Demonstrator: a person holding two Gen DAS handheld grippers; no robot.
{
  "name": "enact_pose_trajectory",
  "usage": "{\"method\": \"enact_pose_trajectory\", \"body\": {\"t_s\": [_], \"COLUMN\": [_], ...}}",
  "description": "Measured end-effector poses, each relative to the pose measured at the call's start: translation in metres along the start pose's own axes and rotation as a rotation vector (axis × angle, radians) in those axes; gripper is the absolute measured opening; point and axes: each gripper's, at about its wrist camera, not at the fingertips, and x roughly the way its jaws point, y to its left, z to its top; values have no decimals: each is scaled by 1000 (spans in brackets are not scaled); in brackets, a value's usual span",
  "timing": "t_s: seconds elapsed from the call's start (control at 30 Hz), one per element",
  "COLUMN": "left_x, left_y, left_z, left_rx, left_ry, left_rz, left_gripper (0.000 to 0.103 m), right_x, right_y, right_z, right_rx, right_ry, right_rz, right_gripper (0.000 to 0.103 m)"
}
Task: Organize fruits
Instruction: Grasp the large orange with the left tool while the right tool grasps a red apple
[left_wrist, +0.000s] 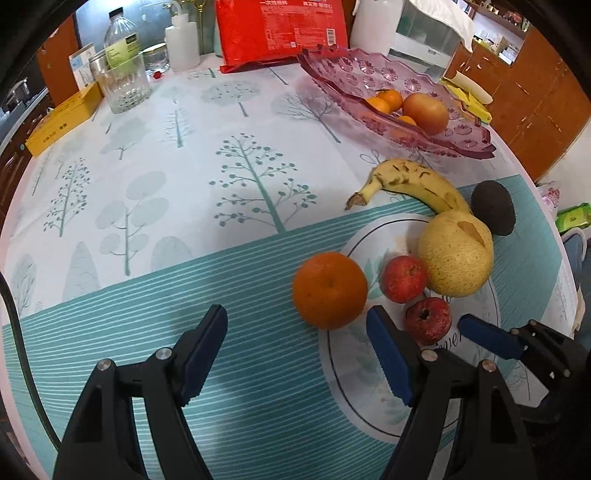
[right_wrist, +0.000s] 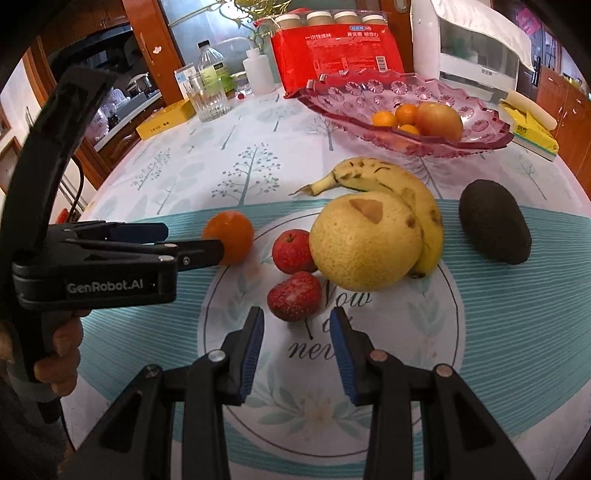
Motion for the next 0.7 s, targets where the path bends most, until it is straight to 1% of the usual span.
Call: {"method": "enact_pose_trajectory", "body": {"t_s": [0.13,0.5,0.6,0.7], "left_x": [7,22,24,24], "left_y": [-4,-5,-3,-5], "left_z": [2,7,7,8], "left_rx": [3,-14,-21,-11], "left_ry": [6,15,14,9], "left_rz": [-16,-14,-19,-32], "left_gripper": [76,76,70,62], "right_x": [9,24,26,27], "right_y": [-1,7,8,9], "right_z": [0,3,5,6], "right_rx": [10,-3,-2,-1], "right_ry": [6,-3,-10,-16], "right_rz": [-4,-27,-30,-35], "right_gripper": [38,38,38,38]}}
